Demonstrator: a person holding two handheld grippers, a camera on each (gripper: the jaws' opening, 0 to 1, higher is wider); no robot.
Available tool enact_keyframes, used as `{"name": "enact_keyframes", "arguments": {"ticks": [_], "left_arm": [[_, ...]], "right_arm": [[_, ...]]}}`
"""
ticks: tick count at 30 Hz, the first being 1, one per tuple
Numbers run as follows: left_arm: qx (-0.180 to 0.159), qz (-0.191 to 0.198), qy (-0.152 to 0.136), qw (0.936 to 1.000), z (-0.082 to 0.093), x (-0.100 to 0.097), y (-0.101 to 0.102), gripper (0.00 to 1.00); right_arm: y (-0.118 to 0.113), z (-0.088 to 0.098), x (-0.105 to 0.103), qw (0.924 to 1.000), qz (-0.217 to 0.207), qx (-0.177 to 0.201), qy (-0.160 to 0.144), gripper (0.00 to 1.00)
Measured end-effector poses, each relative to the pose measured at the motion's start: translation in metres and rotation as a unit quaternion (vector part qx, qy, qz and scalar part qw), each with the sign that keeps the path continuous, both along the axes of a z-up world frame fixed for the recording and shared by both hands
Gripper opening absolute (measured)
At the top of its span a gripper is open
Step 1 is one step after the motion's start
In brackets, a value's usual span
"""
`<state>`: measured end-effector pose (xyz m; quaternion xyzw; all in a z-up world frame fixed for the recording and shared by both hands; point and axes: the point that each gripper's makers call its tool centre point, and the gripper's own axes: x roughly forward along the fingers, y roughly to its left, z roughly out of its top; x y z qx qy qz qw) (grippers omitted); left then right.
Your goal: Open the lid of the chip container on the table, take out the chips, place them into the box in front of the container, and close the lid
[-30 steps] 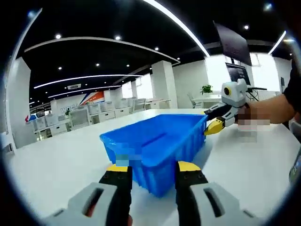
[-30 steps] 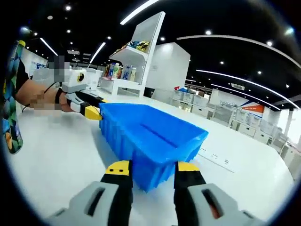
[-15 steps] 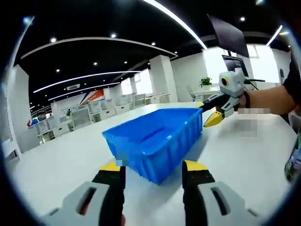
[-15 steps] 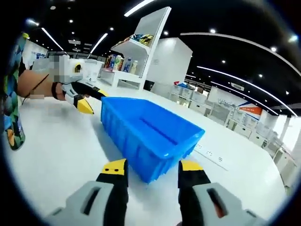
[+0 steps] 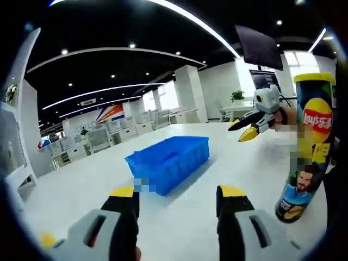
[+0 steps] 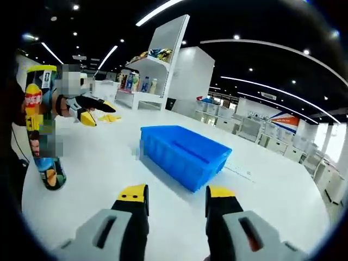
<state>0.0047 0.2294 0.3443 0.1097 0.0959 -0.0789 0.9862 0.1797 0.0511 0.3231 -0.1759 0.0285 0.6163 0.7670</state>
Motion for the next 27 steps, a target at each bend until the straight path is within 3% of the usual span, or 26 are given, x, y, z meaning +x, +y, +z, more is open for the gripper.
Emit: {"name": "enact_keyframes", "arguments": {"ticks": [9, 27], "left_arm": [[0.023, 0.019, 0.004, 0.9995, 0.018, -0.049, -0.011, 0.58], [-0.002, 0.042, 0.003, 0.9991, 0.042, -0.13, -0.034, 0.58]], "right_arm": [[-0.045, 0.02, -0.042, 0.9998, -0.018, 0.011, 0.002, 0.4], [-0.111, 0.054, -0.102, 0.9986, -0.037, 0.036, 0.006, 0.41]]}}
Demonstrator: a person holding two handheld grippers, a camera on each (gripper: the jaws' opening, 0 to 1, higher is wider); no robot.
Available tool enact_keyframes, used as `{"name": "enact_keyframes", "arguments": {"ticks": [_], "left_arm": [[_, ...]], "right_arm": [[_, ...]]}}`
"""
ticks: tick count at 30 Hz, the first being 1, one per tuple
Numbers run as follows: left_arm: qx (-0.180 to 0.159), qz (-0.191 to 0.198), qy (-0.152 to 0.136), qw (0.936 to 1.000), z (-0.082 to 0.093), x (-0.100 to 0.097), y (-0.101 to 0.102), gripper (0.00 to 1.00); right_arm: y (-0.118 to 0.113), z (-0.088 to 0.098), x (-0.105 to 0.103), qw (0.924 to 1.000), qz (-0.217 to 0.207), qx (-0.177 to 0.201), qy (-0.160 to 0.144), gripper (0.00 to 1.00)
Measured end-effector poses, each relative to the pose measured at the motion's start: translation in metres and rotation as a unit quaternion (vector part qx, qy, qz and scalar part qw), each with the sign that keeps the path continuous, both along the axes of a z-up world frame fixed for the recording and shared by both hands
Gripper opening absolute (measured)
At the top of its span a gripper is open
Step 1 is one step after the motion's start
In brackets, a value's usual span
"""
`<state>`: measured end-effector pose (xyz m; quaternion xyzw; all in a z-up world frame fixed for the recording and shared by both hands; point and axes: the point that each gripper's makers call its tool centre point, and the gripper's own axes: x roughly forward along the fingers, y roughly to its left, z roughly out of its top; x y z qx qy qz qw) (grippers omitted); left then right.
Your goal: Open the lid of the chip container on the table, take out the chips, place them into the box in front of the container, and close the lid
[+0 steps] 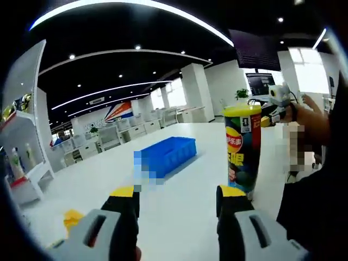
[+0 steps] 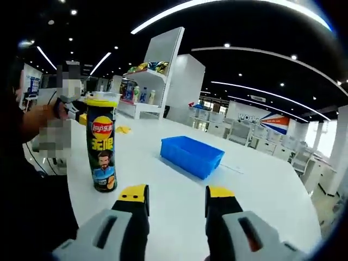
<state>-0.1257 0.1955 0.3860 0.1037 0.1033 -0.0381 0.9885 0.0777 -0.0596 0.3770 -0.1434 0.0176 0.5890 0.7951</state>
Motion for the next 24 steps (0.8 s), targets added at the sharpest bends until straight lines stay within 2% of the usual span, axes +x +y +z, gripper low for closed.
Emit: {"name": "enact_keyframes", "arguments": {"ticks": [7, 11, 15, 20, 24], "left_arm": [[-0.007, 0.004, 0.013, 0.9999, 0.001, -0.024, -0.008, 0.58], [-0.028, 0.013, 0.017, 0.9994, -0.003, -0.044, -0.009, 0.58], [-0.031, 0.028, 0.018, 0.9989, -0.003, -0.061, -0.011, 0.58], [-0.04, 0.043, 0.014, 0.9982, -0.001, -0.086, -0.022, 0.58], [-0.044, 0.05, 0.024, 0.9975, -0.009, -0.101, -0.03, 0.58]], "right_arm": [[-0.02, 0.007, -0.023, 0.9998, -0.004, 0.018, 0.005, 0.41], [-0.034, 0.005, -0.037, 0.9997, -0.009, 0.021, 0.011, 0.41], [-0.048, -0.004, -0.049, 0.9997, -0.01, 0.013, 0.018, 0.41], [-0.062, -0.008, -0.065, 0.9995, -0.013, 0.011, 0.025, 0.4], [-0.075, -0.012, -0.072, 0.9992, -0.024, 0.012, 0.03, 0.38]]}}
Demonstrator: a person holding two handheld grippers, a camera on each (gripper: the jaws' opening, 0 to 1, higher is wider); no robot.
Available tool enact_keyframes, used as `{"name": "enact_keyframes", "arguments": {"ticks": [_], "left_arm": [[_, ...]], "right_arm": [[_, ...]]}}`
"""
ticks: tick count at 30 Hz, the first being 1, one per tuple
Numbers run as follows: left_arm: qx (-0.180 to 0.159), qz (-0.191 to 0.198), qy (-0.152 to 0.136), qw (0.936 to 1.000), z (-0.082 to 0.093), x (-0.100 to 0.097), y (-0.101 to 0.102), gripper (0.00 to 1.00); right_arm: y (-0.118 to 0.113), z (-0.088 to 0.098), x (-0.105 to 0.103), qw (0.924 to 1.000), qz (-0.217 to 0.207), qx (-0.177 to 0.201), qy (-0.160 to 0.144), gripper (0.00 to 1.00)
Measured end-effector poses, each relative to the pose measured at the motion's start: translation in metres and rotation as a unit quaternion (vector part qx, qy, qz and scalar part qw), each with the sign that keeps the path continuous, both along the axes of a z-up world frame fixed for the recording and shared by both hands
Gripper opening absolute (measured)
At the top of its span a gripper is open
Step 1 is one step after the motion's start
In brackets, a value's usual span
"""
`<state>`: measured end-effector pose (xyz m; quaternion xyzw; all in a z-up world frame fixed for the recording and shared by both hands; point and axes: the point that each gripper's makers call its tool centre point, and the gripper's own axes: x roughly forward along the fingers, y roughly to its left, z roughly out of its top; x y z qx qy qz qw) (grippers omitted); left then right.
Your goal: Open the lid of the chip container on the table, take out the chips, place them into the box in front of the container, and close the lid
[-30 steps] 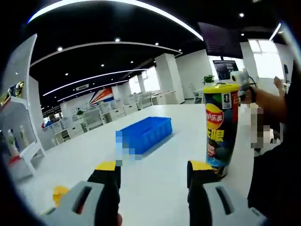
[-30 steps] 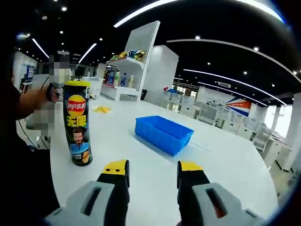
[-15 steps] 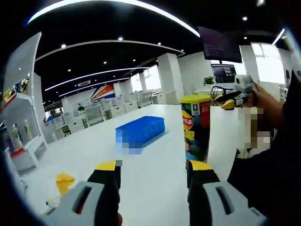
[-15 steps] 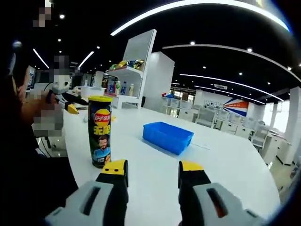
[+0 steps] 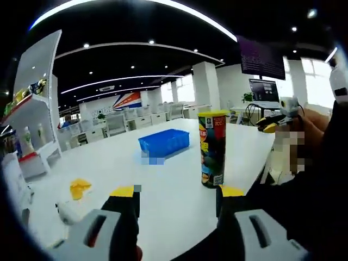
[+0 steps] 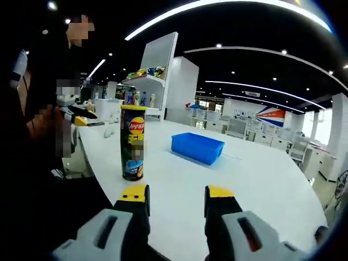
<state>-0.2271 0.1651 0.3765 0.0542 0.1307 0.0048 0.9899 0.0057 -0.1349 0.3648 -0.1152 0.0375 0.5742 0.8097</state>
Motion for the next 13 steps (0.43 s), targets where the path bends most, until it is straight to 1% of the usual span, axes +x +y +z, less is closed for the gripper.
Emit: {"name": "enact_keyframes", "arguments": {"ticks": [3, 5, 8, 11, 13], "left_arm": [[-0.006, 0.009, -0.002, 0.9999, -0.001, -0.005, 0.001, 0.58], [-0.01, 0.011, -0.006, 0.9999, 0.0, -0.007, 0.002, 0.58], [-0.011, 0.011, -0.008, 0.9998, -0.001, -0.005, 0.001, 0.57], [-0.017, 0.003, -0.006, 0.9998, -0.006, -0.001, -0.002, 0.57], [-0.019, -0.002, 0.0, 0.9998, -0.011, 0.002, -0.005, 0.57]], "right_arm": [[-0.002, -0.001, -0.004, 1.0, 0.001, 0.003, 0.004, 0.38], [-0.001, -0.004, -0.003, 1.0, 0.002, 0.003, 0.007, 0.37], [-0.003, -0.007, 0.003, 0.9999, -0.006, 0.002, 0.008, 0.36], [-0.007, -0.008, 0.008, 0.9997, -0.016, 0.017, 0.012, 0.35], [-0.008, -0.012, 0.01, 0.9994, -0.02, 0.02, 0.021, 0.34]]}}
